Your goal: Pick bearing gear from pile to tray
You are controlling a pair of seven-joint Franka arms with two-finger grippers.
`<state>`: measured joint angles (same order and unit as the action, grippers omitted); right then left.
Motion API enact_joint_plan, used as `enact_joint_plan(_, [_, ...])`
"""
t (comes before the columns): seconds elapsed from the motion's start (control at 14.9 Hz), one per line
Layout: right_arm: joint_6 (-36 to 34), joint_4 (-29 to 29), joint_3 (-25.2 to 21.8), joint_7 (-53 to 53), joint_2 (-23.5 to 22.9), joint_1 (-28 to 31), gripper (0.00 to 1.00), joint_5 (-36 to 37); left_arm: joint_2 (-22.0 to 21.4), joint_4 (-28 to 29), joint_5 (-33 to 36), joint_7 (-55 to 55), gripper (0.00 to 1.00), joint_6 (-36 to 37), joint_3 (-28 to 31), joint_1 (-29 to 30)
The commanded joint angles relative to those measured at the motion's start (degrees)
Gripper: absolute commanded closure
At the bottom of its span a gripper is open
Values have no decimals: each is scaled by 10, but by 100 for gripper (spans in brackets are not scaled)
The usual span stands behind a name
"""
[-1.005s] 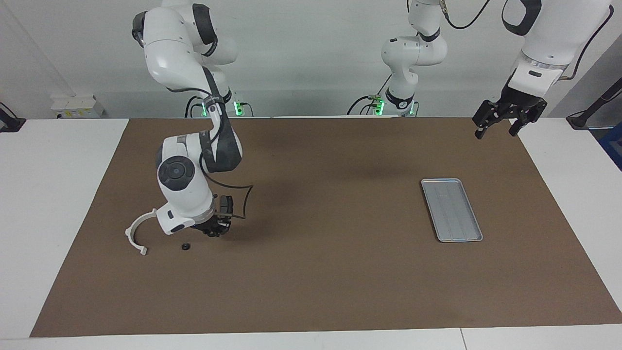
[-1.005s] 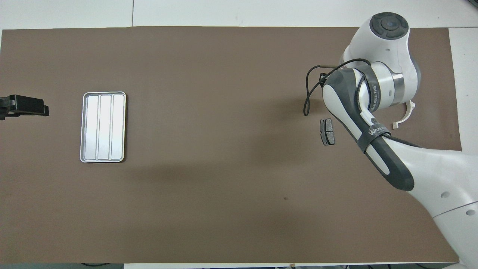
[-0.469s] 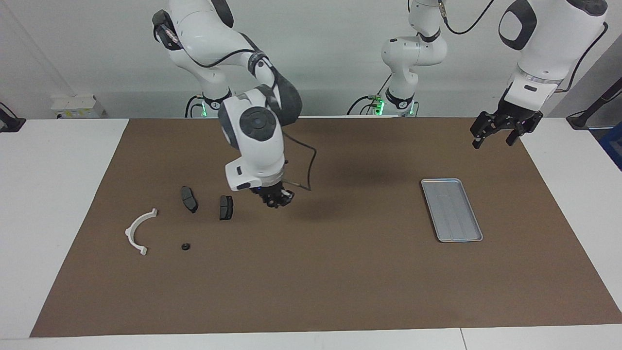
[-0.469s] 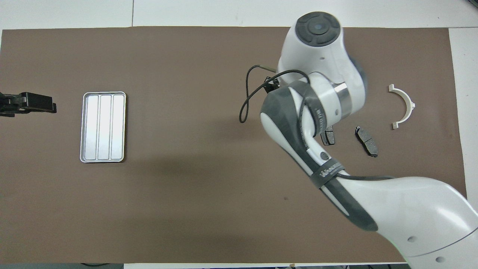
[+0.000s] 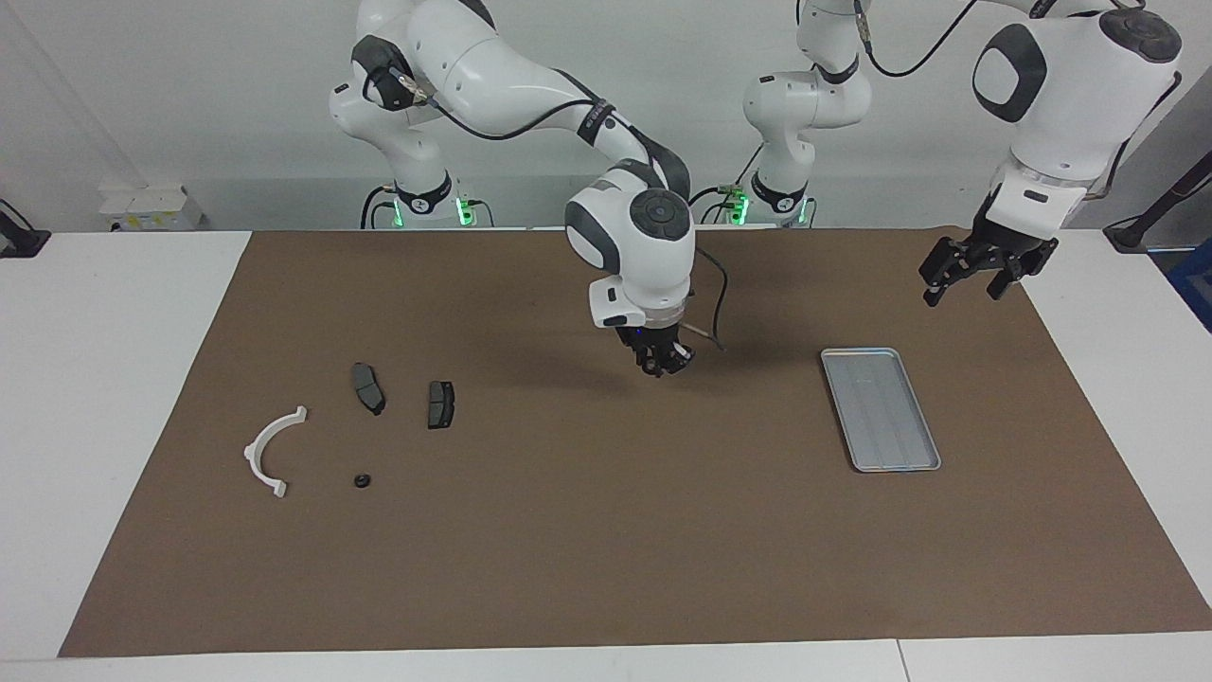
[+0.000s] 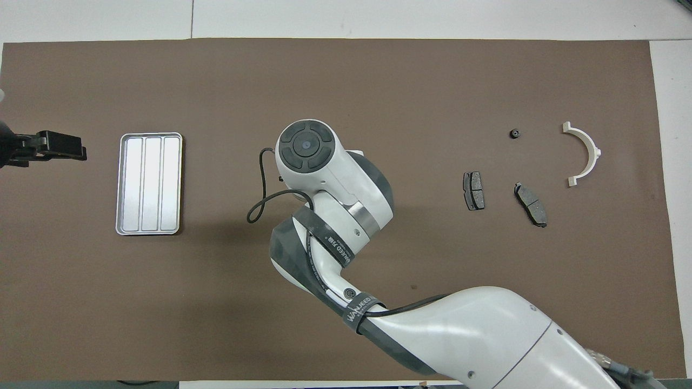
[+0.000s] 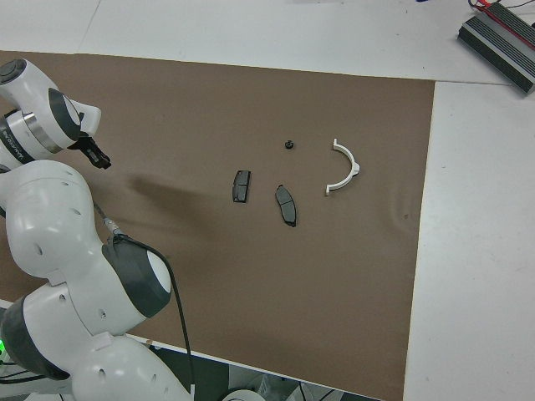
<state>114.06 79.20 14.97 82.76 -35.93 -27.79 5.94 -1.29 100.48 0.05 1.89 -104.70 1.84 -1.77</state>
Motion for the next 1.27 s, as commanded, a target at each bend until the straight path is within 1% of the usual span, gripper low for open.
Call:
enact_joint_plan(0.0, [51,38,-1,14,-5,-1,100,17,-3,24,0,-8,0,-24,-3,6])
enact_joint_plan(0.13, [82,69,-1,16,-5,-3,100,21,15,24,0,-6,0,-32,-3,1])
enact_joint_plan(0.34, [106,102,-2,17,-2,-3,100,24,23,25,0,-5,0,-40,-3,-2])
enact_joint_plan(0.54, [113,108,-2,17,-1,-2,100,24,23,24,0,-5,0,-40,-3,-2])
enact_joint_plan(0.67, [105,105,-2,18,-1,-2,100,23,23,24,0,-5,0,-39,-3,-2])
enact_joint_plan(0.74, [100,102,-2,18,0,0,70,23,23,24,0,-4,0,-36,-3,-4])
enact_joint_plan(0.8, [88,98,-4,18,1,1,29,24,23,24,0,-2,0,-34,-3,-11])
enact_joint_plan(0.87, [65,84,-6,18,2,1,0,27,23,24,0,-1,0,-34,-3,-16])
enact_joint_plan(1.01, [15,32,-7,14,-2,11,0,32,23,24,0,0,0,-35,-3,-16])
enact_joint_plan(1.07, [-7,16,-8,8,1,28,0,33,24,20,0,2,0,-31,-3,-17])
enact_joint_plan(1.14, [-33,-2,-4,-9,4,59,0,32,25,16,1,20,0,-24,-6,-26])
enact_joint_plan(1.21, [-59,-15,-1,-51,15,80,0,30,35,4,6,66,0,-19,-6,-56])
